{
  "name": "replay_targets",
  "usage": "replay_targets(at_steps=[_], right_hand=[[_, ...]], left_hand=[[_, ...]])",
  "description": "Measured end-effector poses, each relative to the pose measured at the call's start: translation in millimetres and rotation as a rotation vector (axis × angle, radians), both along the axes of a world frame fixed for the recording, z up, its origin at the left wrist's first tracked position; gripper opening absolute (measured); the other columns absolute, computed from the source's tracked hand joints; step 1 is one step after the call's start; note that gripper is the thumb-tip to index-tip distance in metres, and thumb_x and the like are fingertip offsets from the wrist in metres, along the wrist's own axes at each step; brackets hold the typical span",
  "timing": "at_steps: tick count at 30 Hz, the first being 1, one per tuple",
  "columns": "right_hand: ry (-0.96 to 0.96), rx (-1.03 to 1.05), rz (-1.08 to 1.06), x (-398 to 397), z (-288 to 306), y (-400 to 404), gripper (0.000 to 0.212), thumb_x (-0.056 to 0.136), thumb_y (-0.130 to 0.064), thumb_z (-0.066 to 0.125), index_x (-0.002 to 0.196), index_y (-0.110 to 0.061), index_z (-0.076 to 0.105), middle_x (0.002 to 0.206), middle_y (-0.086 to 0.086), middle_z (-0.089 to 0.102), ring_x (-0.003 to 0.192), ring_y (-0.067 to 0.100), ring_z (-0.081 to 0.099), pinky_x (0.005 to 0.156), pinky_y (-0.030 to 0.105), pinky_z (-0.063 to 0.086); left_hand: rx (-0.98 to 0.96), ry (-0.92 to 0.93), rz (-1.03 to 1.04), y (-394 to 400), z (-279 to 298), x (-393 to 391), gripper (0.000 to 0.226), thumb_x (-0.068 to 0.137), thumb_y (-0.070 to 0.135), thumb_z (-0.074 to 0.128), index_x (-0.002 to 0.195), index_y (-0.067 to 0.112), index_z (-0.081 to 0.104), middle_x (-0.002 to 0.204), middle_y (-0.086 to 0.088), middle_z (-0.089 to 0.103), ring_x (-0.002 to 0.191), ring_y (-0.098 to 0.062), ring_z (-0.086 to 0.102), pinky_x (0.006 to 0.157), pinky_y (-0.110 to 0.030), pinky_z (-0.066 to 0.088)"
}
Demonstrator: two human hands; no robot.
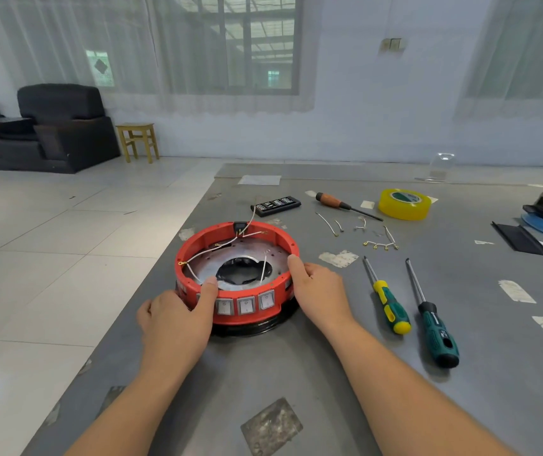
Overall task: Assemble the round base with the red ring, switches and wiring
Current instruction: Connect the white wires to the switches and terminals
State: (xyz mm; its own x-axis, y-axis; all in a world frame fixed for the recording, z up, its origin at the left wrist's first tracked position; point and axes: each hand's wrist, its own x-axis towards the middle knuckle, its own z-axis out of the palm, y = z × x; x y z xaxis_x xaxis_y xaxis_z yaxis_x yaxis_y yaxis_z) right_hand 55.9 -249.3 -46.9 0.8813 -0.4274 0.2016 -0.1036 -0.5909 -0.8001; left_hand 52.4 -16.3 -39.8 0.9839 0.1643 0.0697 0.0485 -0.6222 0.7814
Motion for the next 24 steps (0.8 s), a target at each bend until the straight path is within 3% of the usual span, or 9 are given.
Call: replay_targets(at_steps=[2, 4, 7, 9, 12, 15, 19, 21, 24], right_hand=[[-0.004, -0.02, 0.008, 0.4, -0.9, 1.0, 0.072, 0.093, -0.066, 0.03, 0.064, -0.007, 0.061, 0.072, 0.007, 0.068, 0.089, 0.031, 0.063, 0.085, 0.045, 0.053], [-0.001, -0.046, 0.013, -1.4, 0.5, 2.0, 0.074, 0.095, -0.069, 0.027, 0.06, -0.011, 0.058, 0.073, 0.005, 0.068, 0.093, 0.032, 0.061, 0.09, 0.044, 0.052], [0.023, -0.031, 0.004, -3.2, 5.6, 3.9, 0.077, 0.097, -0.075, 0.022, 0.056, -0.016, 0.051, 0.073, 0.004, 0.064, 0.093, 0.033, 0.061, 0.089, 0.045, 0.051], [0.066, 0.033, -0.018, 1.9, 11.4, -0.1, 0.075, 0.099, -0.073, 0.022, 0.061, -0.017, 0.053, 0.08, 0.005, 0.066, 0.092, 0.031, 0.061, 0.087, 0.042, 0.049], [0.175, 0.016, -0.01, 21.9, 26.2, -17.5, 0.058, 0.104, -0.057, 0.034, 0.07, -0.016, 0.055, 0.09, 0.009, 0.066, 0.094, 0.032, 0.06, 0.081, 0.035, 0.042], [0.253, -0.155, -0.011, 48.5, 45.9, -44.1, 0.038, 0.101, -0.034, 0.048, 0.069, -0.014, 0.054, 0.087, 0.013, 0.061, 0.089, 0.033, 0.057, 0.074, 0.031, 0.038], [0.376, -0.397, -0.044, 82.7, 59.3, -76.3, 0.021, 0.097, -0.017, 0.048, 0.081, -0.011, 0.06, 0.101, 0.016, 0.06, 0.094, 0.033, 0.053, 0.075, 0.029, 0.04], [0.429, -0.495, -0.04, 97.9, 58.0, -87.3, 0.019, 0.098, -0.014, 0.048, 0.101, -0.01, 0.066, 0.116, 0.018, 0.062, 0.108, 0.035, 0.058, 0.083, 0.032, 0.047], [0.459, -0.598, -0.044, 117.8, 49.7, -99.7, 0.037, 0.1, -0.013, 0.046, 0.134, -0.008, 0.059, 0.139, 0.016, 0.056, 0.13, 0.033, 0.052, 0.103, 0.037, 0.046]], left_hand=[[0.009, 0.031, 0.029, -1.8, 0.5, -1.5, 0.087, 0.088, 0.085, 0.037, 0.108, 0.005, 0.064, 0.123, -0.017, 0.062, 0.141, -0.036, 0.032, 0.111, -0.054, 0.039], [0.004, 0.023, 0.045, -5.2, 1.2, -3.7, 0.096, 0.086, 0.085, 0.038, 0.131, 0.003, 0.058, 0.142, -0.02, 0.054, 0.145, -0.039, 0.03, 0.116, -0.056, 0.034], [0.009, -0.21, 0.035, -10.8, 3.5, -9.2, 0.097, 0.089, 0.079, 0.037, 0.158, 0.011, 0.034, 0.163, -0.017, 0.035, 0.154, -0.038, 0.023, 0.125, -0.055, 0.021], [0.128, -0.423, -0.055, -15.4, 3.5, -10.6, 0.072, 0.101, 0.066, 0.04, 0.154, 0.016, 0.043, 0.16, -0.012, 0.042, 0.154, -0.035, 0.027, 0.128, -0.051, 0.018], [0.294, -0.601, -0.225, -28.8, 0.7, -12.6, 0.052, 0.097, 0.048, 0.051, 0.137, 0.018, 0.063, 0.151, -0.004, 0.056, 0.151, -0.029, 0.035, 0.127, -0.052, 0.023], [0.482, -0.74, -0.32, -48.0, -7.3, -14.7, 0.041, 0.098, 0.044, 0.053, 0.124, 0.019, 0.072, 0.137, 0.002, 0.067, 0.139, -0.024, 0.052, 0.123, -0.047, 0.029], [0.595, -0.835, -0.302, -51.7, -18.0, -8.2, 0.036, 0.098, 0.044, 0.053, 0.12, 0.024, 0.073, 0.126, 0.007, 0.07, 0.124, -0.022, 0.059, 0.11, -0.045, 0.034], [0.607, -0.866, -0.282, -51.5, -23.1, -5.0, 0.036, 0.099, 0.045, 0.052, 0.121, 0.024, 0.072, 0.122, 0.006, 0.07, 0.117, -0.024, 0.059, 0.106, -0.044, 0.036], [0.606, -0.868, -0.274, -51.7, -27.1, -1.7, 0.038, 0.1, 0.046, 0.051, 0.123, 0.024, 0.072, 0.124, 0.006, 0.068, 0.116, -0.026, 0.06, 0.103, -0.045, 0.037]])
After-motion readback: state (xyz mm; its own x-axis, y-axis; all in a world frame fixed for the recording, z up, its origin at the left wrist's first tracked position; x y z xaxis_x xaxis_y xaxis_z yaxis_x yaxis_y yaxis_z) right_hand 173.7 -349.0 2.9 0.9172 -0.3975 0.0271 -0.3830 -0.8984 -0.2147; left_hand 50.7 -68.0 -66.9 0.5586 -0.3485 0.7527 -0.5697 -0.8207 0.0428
